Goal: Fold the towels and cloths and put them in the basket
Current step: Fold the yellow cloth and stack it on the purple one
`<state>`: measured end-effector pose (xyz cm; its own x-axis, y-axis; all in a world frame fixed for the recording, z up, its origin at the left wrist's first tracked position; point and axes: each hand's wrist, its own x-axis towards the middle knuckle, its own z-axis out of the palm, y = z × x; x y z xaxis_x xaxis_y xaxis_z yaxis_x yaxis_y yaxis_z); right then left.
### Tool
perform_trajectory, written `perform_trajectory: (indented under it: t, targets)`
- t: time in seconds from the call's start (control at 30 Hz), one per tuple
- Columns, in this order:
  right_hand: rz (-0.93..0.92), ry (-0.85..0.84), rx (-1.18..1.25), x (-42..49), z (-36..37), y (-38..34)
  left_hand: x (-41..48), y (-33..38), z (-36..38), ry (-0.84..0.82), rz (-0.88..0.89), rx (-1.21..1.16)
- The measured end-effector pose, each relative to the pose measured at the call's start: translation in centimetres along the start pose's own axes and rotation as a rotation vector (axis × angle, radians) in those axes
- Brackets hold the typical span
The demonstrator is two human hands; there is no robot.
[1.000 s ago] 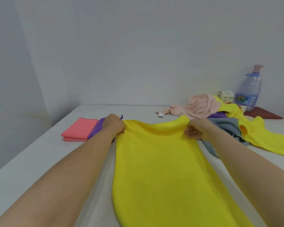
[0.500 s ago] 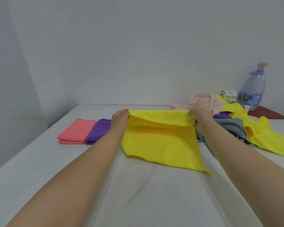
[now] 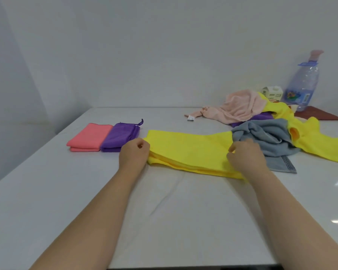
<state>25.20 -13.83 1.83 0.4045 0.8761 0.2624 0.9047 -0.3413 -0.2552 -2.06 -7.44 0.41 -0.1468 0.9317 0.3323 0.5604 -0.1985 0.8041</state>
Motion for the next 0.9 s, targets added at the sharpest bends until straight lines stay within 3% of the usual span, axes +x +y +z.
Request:
perform_trajectory:
  t: [0.1,0.17,0.23,0.3,0.4,0.6,0.7,0.9]
  targets:
    - [-0.246,0.121,0.233,-0.8,0.7,-1.9,0.5,-0.6,0.0,-0.252,-0.002,0.031]
    - [-0.407,0.012,0.264,-1.8,1.5,-3.3,0.6,-1.1,0.0,-0.466,0.061,0.065]
    - [-0.469,-0.156,0.159,-2.5,2.5,-4.1,0.4,-1.6,-0.2,-0.549,0.122,0.125]
    - [-0.488,-0.210,0.113,-2.6,2.9,-4.2,0.3,-1.9,0.0,-0.511,0.205,0.210]
    - [-0.487,-0.181,0.110,-2.5,2.6,-3.8,0.2,-1.9,0.1,-0.328,0.324,0.266]
    - [-0.455,-0.177,0.021,-2.4,1.9,-3.6,0.9,-2.0,-1.2,-0.006,0.346,0.256]
    - [-0.422,-0.212,0.036,-2.2,1.5,-3.2,1.3,-2.0,-1.9,-0.024,0.383,0.360]
    - [-0.380,-0.275,0.120,-1.5,0.6,-2.2,1.0,-1.5,-2.3,-0.178,0.287,0.480]
